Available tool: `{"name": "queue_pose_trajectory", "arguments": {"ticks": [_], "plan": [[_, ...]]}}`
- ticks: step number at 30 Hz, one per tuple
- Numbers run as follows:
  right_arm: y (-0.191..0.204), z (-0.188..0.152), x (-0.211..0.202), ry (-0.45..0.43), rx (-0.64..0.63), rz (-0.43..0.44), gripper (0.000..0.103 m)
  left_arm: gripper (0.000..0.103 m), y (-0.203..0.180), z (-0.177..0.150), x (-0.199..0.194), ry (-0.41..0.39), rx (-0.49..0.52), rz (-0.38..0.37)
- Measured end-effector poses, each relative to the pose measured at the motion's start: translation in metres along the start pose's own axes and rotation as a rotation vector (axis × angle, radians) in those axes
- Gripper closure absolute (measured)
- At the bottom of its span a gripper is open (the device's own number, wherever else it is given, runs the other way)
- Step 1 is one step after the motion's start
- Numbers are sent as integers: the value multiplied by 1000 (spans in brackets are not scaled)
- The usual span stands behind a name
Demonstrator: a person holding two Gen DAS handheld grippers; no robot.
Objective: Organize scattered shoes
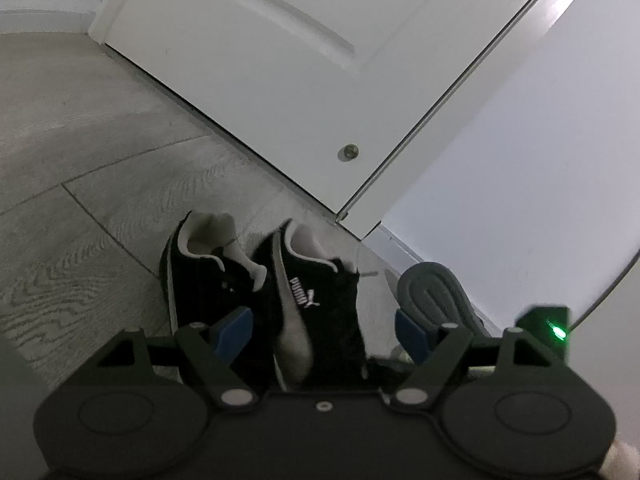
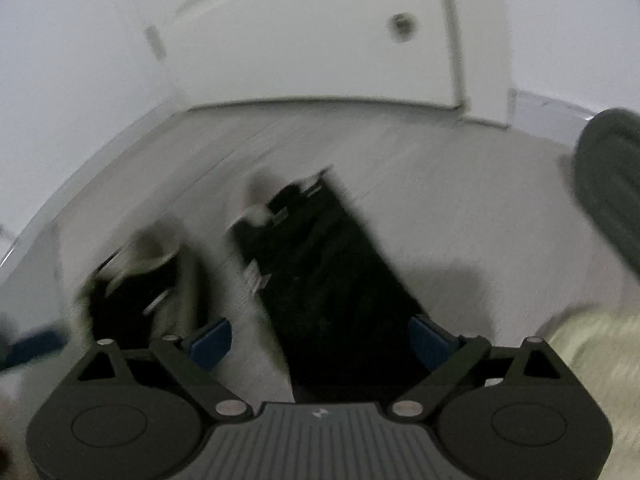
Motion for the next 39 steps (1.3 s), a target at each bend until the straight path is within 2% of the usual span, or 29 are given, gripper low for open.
{"name": "queue_pose_trajectory", "arguments": {"ticks": [2, 4, 6, 7, 9, 12, 15, 17, 20, 21, 24, 25, 26, 29, 31, 35, 39], "plan": [[18, -8, -12, -26, 23, 47, 10, 24, 2, 5, -6, -26, -2, 14], [19, 1, -22, -122, -9, -29, 9, 24, 2, 13, -13, -60, 10, 36], [14, 10, -18, -152, -88, -161, 9, 24, 0, 26, -22, -95, 36, 46], [12, 12, -15, -143, -113, -190, 9, 24, -2, 33, -27, -109, 53, 44], [12, 9, 4, -48, -142, -160, 9, 24, -3, 48, -35, -144, 107, 55], [12, -7, 24, 26, -130, -159, 15, 24, 1, 67, -46, -208, 185, 100], [20, -19, 28, -13, -68, -191, 20, 24, 18, 81, -53, -263, 234, 156], [30, -29, 23, -14, -25, -220, 21, 24, 40, 87, -54, -271, 182, 207], [45, -40, 25, 9, -30, -216, 21, 24, 60, 92, -57, -287, 95, 225], [47, -43, 21, 9, -28, -239, 22, 24, 64, 93, -58, -293, 82, 229], [60, -38, -9, -165, -42, -352, 18, 24, 69, 94, -56, -290, 45, 224], [74, -33, -23, -273, -71, -382, 11, 24, 68, 92, -53, -281, 42, 219], [85, -31, -25, -316, -88, -361, 7, 24, 66, 91, -51, -274, 48, 217], [125, -30, -1, -291, -172, -213, 6, 24, 62, 90, -48, -261, 77, 233], [136, -29, 16, -261, -206, -195, 6, 24, 67, 89, -47, -246, 58, 252], [148, -30, 69, -173, -269, -230, 6, 24, 87, 89, -37, -204, -49, 280], [144, -23, 104, -98, -271, -283, 6, 24, 86, 89, -35, -198, -59, 270]]}}
Point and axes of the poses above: each gripper's, at about its wrist camera, not at the fingertips, and x roughly the way its jaws point, y to its left, z to its top, the point moved 9 cm from there along x, roughly the way its jaws point, and after that the axes turned 8 degrees about z, right-handed, at the moved point
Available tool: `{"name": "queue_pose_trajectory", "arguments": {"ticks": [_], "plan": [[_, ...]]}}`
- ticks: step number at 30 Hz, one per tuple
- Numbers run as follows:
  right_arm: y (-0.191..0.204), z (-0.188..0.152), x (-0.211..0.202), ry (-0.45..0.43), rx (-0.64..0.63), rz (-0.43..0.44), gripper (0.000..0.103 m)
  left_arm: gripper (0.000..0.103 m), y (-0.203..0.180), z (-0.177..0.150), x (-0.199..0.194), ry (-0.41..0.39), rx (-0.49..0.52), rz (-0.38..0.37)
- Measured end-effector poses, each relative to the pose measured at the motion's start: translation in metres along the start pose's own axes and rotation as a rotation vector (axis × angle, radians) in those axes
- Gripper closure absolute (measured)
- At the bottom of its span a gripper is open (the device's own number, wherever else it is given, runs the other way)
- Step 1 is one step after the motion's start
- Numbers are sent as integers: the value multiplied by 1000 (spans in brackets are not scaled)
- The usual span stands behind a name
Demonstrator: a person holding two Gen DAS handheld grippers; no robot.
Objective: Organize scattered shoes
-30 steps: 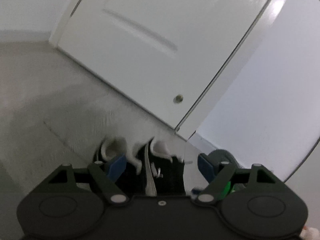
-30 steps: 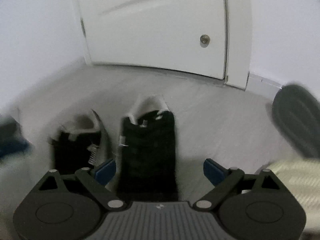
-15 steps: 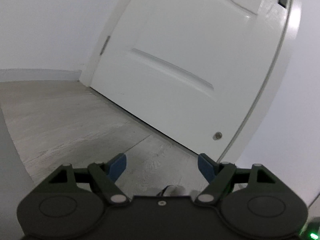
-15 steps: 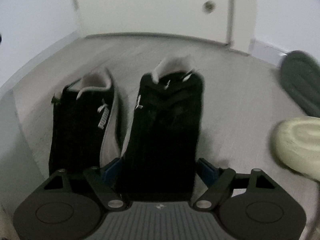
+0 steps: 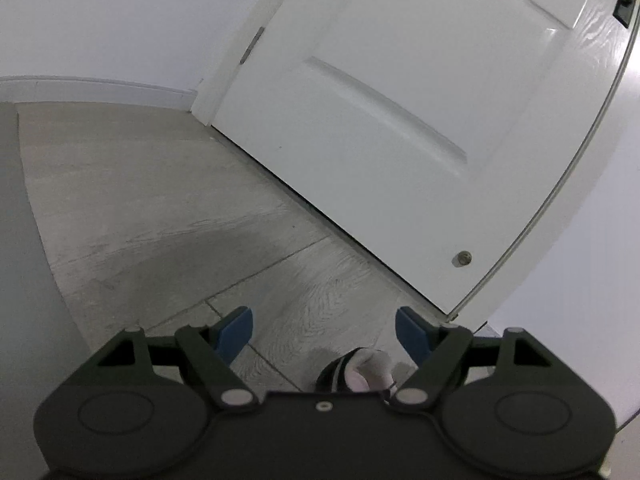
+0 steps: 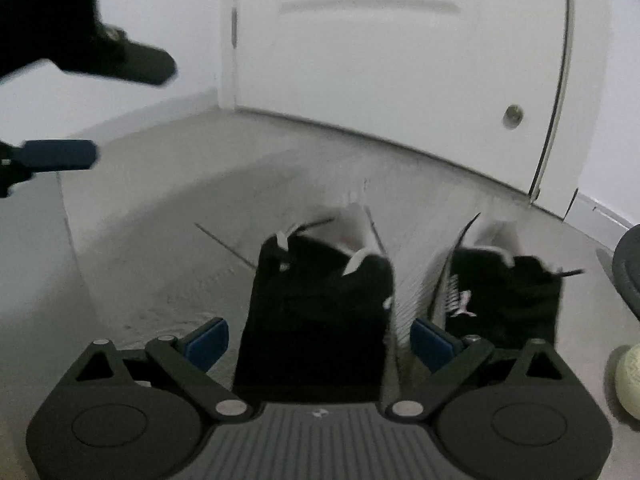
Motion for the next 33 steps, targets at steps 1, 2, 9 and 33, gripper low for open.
{"name": "queue_pose_trajectory", "arguments": {"ticks": [1, 2, 9, 33], "plan": [[-4, 0, 6, 18, -2, -6, 8, 24, -1, -1, 2, 2, 9, -5], [-8, -1, 11, 37, -3, -12, 9, 24, -2, -2, 4, 6, 16, -9], [-14, -11, 12, 32, 76, 5, 29, 24, 5, -6, -5, -10, -15, -19], [-202, -3, -70, -99, 261, -243, 29, 24, -15, -10, 1, 18, 42, -50]]}}
Point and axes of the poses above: each gripper's, at about its wrist camera, not at the fingertips, and x roughly the way its jaws point, y to its left, z to its top, the point moved 9 cm from there along x, roughly the way its jaws point, and after that the axes turned 8 degrees about z, right-handed, at the moved point
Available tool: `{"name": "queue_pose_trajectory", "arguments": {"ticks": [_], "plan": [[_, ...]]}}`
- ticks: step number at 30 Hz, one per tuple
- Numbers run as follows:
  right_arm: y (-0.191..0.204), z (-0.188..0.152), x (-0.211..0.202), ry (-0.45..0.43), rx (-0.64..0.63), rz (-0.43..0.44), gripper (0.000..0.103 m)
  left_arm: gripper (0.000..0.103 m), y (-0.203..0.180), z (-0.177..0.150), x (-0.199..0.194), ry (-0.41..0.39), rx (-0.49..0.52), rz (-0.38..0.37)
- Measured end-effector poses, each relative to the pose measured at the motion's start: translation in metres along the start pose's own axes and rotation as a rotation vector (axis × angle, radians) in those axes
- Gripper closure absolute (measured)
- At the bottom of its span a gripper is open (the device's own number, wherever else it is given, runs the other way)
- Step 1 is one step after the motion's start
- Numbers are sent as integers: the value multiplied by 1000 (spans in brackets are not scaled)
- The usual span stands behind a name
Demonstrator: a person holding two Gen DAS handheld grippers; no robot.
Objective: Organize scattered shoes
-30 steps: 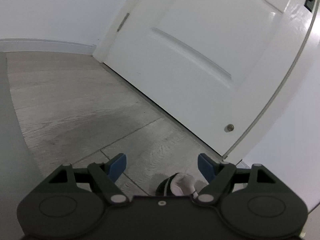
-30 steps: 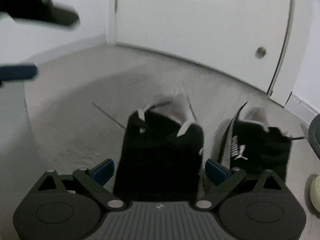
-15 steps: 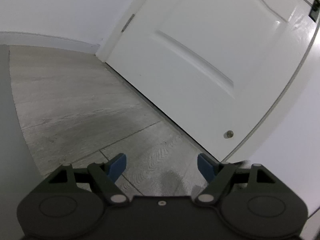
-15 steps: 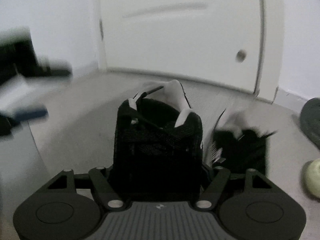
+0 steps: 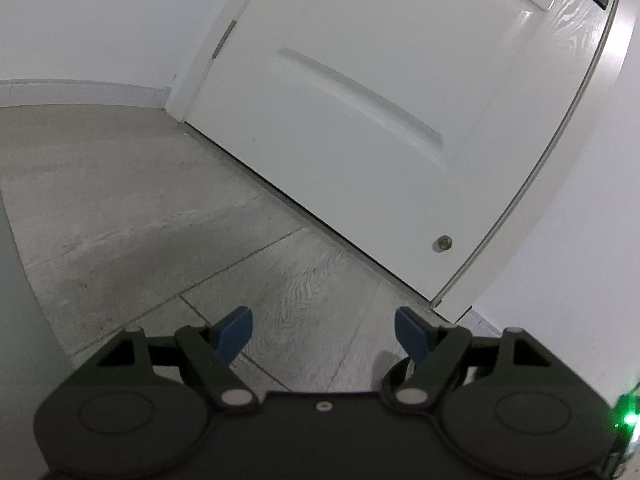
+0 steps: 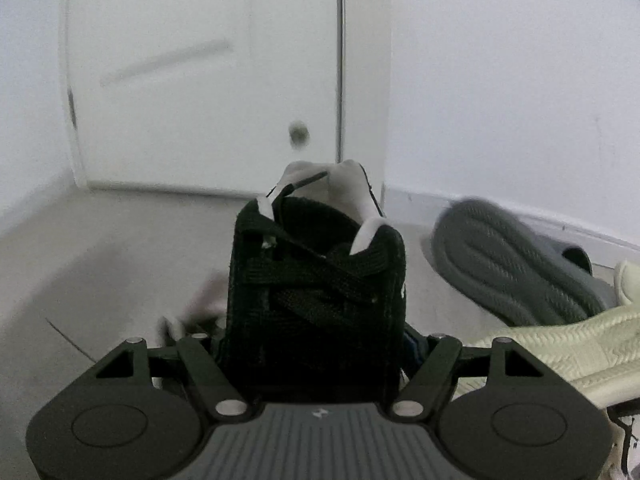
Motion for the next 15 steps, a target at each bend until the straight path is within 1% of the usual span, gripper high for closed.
{"name": "queue_pose_trajectory", "arguments": {"ticks": [3, 5, 11, 14, 15], "plan": [[-5, -15, 26, 63, -7, 16, 29, 24, -1, -2, 3, 6, 10, -6], [-9, -22, 46, 99, -20, 9, 29, 24, -2, -3, 4, 11, 15, -11], [-13, -32, 58, 100, -16, 30, 28, 24, -5, -6, 7, 22, 34, -21], [-22, -30, 61, 123, 50, 62, 24, 24, -6, -6, 6, 22, 35, -26], [-22, -29, 58, 127, 39, 64, 24, 24, -5, -6, 6, 23, 33, -26]]}}
Point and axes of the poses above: each gripper's, at about its wrist camera, not at the fingertips, and x roughly the way its jaws point, y to its left, z to its top, the point moved 9 cm from there along x, roughly the way its jaws point, and after that the axes turned 8 degrees about z, right-handed, at the moved point
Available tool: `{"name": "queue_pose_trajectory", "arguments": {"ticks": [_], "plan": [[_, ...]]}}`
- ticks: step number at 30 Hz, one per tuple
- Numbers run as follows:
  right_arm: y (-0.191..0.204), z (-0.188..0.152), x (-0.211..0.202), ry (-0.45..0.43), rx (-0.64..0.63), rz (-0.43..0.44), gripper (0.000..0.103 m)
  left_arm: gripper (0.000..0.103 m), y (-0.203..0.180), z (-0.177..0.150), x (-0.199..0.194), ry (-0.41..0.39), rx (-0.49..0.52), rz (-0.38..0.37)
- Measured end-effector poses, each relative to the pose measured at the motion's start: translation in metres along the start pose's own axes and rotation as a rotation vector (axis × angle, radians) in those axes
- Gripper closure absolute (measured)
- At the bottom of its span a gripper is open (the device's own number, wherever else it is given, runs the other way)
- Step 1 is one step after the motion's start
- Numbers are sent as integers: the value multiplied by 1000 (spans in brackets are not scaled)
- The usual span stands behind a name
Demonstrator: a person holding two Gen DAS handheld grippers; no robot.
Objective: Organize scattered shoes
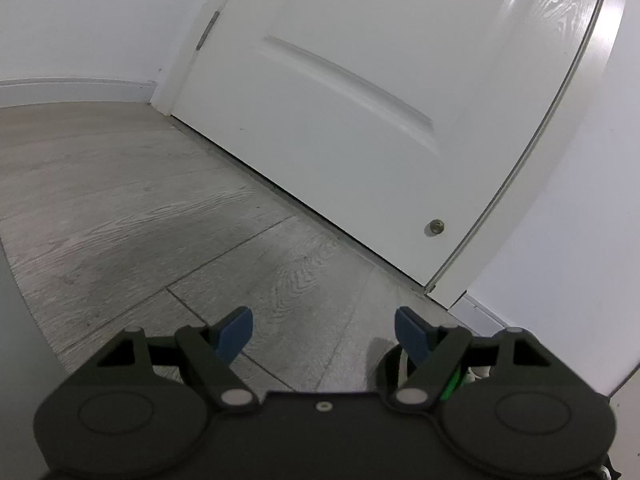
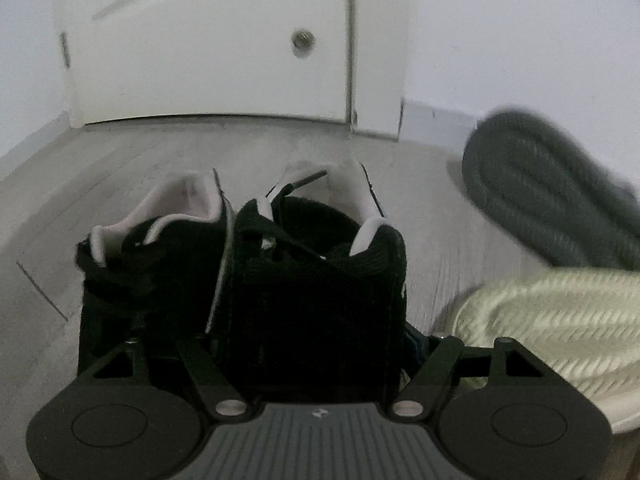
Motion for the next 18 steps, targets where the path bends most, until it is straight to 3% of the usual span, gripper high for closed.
{"name": "queue_pose_trajectory", "arguments": {"ticks": [4, 11, 18], "plan": [[8, -3, -2, 40, -15, 1, 22, 24, 1, -1, 0, 5, -9, 2], [21, 4, -4, 192, -108, -19, 21, 24, -6, -3, 0, 4, 27, -5], [22, 19, -44, 70, -46, 83, 15, 24, -5, -2, 0, 2, 23, -10]]}}
Point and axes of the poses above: each gripper's, at about its wrist camera, not at the fingertips, and x roughly the way its jaws point, y to its left, z to its top, the point moved 9 cm from there along x, roughly the way its jaws point, and after that the axes turned 8 degrees about z, right-handed, at the moved point
